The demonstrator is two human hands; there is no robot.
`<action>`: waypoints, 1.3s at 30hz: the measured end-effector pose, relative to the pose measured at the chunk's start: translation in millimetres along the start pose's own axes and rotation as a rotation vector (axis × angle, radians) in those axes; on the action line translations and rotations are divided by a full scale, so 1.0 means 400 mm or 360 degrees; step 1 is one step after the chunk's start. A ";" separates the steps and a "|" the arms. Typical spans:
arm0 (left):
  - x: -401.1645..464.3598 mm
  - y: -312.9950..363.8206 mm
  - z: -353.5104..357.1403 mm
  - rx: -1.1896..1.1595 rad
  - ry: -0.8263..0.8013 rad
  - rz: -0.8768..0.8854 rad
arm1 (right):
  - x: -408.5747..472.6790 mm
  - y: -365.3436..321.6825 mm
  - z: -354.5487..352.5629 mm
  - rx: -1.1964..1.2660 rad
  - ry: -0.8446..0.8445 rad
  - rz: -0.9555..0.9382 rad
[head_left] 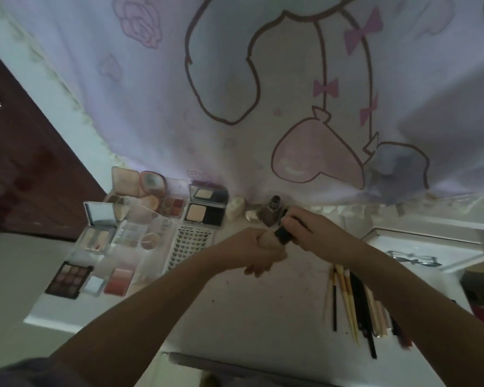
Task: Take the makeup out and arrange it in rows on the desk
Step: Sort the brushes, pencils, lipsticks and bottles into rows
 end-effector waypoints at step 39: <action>-0.239 -0.038 -0.107 0.0555 0.0412 0.0254 | -0.025 -0.241 0.039 0.0035 -0.0082 0.0077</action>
Point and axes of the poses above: each hand's wrist, its own x-axis towards the middle knuckle, its own z-axis out of the palm, y = z × x, the point moved 4 cm from there along x, towards the middle knuckle, and after that the axes turned 14 degrees about -z, right-handed, at the moved point
